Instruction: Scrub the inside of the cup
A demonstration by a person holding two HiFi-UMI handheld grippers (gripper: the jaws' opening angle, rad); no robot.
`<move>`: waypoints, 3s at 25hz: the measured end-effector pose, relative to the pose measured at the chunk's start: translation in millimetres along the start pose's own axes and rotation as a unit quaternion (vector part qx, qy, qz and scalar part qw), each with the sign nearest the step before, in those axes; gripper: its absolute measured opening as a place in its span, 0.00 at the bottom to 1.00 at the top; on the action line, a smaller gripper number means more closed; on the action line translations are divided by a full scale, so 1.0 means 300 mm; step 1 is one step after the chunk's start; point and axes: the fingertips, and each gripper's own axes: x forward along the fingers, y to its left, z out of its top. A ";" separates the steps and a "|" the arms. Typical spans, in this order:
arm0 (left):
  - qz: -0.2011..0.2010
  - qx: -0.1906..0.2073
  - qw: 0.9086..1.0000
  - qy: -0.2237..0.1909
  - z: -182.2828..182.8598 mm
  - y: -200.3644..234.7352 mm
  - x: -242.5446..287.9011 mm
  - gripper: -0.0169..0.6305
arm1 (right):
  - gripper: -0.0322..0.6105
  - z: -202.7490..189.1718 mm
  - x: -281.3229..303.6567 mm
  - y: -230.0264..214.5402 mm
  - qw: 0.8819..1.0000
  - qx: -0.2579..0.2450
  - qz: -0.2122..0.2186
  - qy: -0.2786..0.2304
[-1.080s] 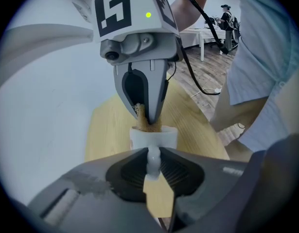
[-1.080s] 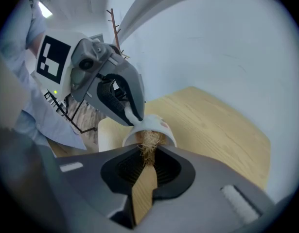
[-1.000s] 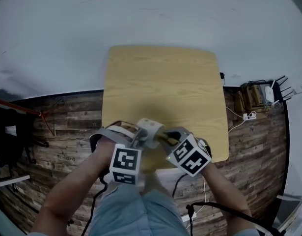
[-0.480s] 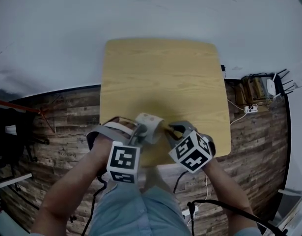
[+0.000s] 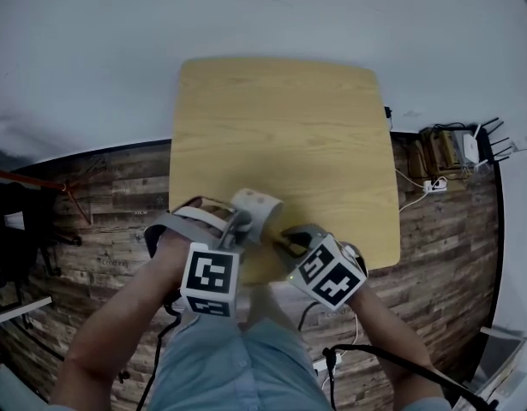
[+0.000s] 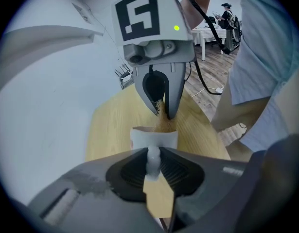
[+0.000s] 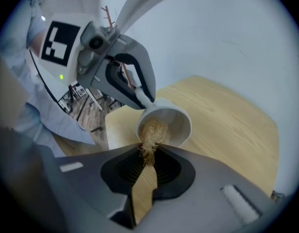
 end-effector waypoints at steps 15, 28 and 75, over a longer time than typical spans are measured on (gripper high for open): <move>-0.012 0.016 1.000 -0.007 0.002 0.002 -0.001 0.17 | 0.12 0.108 -0.053 -0.122 0.995 0.060 -0.029 -0.070; -0.013 0.006 1.000 -0.019 0.023 0.017 0.010 0.17 | 0.12 -0.011 0.044 -0.148 0.997 0.007 -0.062 0.034; 0.038 -0.337 0.913 -0.228 -0.379 -0.120 0.033 0.17 | 0.13 0.339 -0.361 -0.042 0.920 0.193 -0.144 -0.309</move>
